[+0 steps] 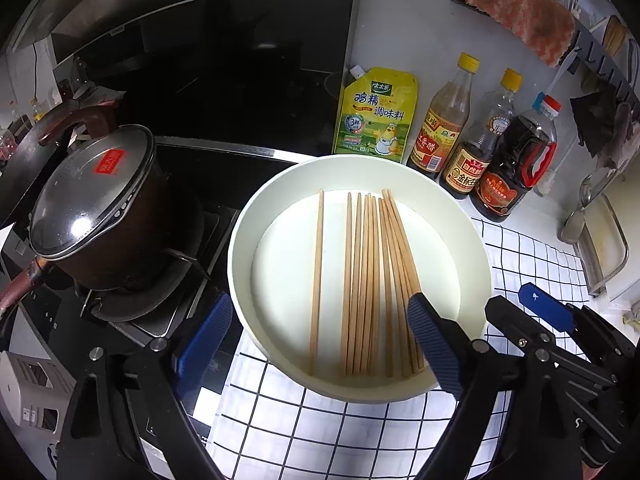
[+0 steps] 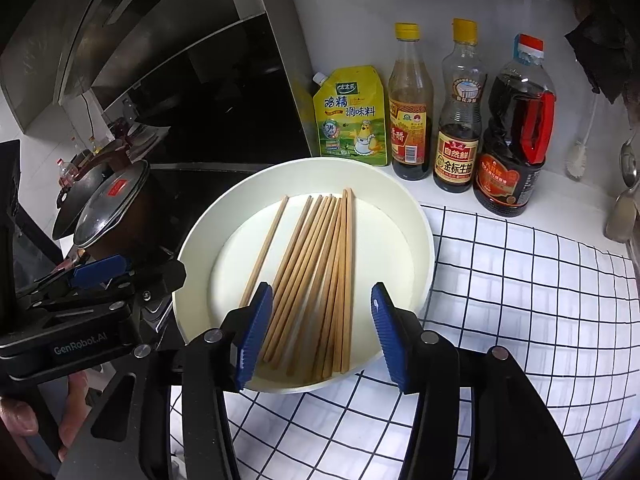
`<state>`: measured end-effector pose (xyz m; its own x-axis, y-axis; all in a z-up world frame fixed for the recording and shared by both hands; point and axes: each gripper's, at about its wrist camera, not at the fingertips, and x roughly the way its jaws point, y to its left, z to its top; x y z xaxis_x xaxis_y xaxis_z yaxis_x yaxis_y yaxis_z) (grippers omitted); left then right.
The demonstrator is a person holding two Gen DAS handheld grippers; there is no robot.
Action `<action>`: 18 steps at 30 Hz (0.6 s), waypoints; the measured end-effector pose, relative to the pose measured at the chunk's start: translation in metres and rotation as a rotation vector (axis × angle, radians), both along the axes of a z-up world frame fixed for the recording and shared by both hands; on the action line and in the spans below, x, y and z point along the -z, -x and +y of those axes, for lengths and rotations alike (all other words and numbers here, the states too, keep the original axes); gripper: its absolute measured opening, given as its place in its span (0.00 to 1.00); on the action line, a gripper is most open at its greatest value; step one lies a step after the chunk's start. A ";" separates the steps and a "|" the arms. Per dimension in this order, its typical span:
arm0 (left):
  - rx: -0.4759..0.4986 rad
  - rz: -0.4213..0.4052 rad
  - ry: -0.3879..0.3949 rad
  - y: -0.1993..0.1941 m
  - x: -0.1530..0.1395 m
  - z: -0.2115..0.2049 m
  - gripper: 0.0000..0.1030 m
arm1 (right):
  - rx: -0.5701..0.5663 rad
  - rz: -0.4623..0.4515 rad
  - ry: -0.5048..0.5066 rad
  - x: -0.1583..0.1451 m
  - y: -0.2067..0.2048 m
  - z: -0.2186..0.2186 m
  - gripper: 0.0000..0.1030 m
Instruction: Organize utensils
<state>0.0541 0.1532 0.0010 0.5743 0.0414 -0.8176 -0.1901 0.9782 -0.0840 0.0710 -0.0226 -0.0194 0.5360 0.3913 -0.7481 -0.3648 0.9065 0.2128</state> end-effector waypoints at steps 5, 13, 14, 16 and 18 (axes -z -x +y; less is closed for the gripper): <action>-0.013 -0.006 0.005 0.004 -0.003 0.003 0.87 | 0.000 0.000 0.001 -0.002 0.003 -0.003 0.49; -0.027 0.000 0.002 0.009 -0.007 0.004 0.88 | 0.004 -0.008 0.000 -0.004 0.010 -0.006 0.50; -0.028 0.001 0.001 0.009 -0.008 0.005 0.88 | 0.004 -0.010 0.000 -0.005 0.012 -0.007 0.50; -0.033 0.000 -0.004 0.011 -0.009 0.005 0.88 | 0.003 -0.012 0.000 -0.006 0.014 -0.008 0.50; -0.037 -0.001 -0.009 0.013 -0.010 0.005 0.88 | 0.005 -0.016 0.003 -0.008 0.016 -0.008 0.50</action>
<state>0.0415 0.1585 0.0113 0.5729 0.0695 -0.8167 -0.2258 0.9712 -0.0757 0.0550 -0.0308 -0.0119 0.5498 0.3868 -0.7404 -0.3638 0.9087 0.2046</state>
